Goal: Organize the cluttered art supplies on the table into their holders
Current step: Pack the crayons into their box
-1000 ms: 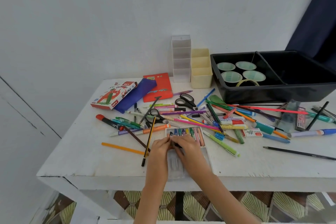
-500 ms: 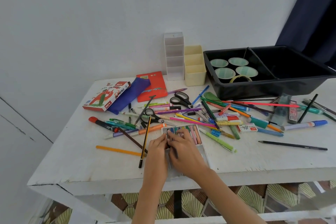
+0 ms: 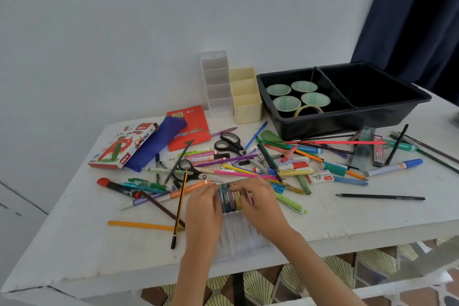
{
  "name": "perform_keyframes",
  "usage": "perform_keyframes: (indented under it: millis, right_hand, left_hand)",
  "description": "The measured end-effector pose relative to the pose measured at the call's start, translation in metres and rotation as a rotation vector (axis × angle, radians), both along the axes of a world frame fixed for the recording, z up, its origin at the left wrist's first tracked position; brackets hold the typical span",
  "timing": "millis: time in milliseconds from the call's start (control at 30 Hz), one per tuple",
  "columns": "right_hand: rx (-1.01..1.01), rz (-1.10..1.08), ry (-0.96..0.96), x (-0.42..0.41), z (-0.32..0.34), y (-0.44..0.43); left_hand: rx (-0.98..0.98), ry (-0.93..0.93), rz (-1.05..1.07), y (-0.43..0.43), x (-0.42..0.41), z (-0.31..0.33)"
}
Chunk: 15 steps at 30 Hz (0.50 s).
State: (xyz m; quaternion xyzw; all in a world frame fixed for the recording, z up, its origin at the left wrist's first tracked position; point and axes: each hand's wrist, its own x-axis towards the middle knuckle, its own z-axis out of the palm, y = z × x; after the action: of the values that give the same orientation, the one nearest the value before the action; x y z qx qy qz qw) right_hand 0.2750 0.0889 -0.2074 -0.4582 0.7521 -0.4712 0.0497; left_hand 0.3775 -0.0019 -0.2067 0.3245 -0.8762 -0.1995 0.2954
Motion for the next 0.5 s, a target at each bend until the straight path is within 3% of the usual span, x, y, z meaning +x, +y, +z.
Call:
perform_keyframes:
  millis: [100, 200, 333, 500]
  right_hand:
    - [-0.070, -0.155, 0.007, -0.026, 0.009, 0.008]
    - [-0.007, -0.285, 0.046, -0.060, 0.018, 0.011]
    - [0.176, -0.419, 0.150, -0.114, 0.019, 0.009]
    - [0.537, -0.353, 0.300, -0.155, 0.019, -0.001]
  left_hand:
    - [0.076, 0.058, -0.022, 0.007, -0.023, 0.006]
    - [0.122, 0.087, -0.041, 0.012, -0.047, 0.009]
    - [0.152, 0.100, -0.029, 0.013, -0.078, 0.015]
    - [0.157, 0.155, -0.040, 0.014, -0.109, 0.019]
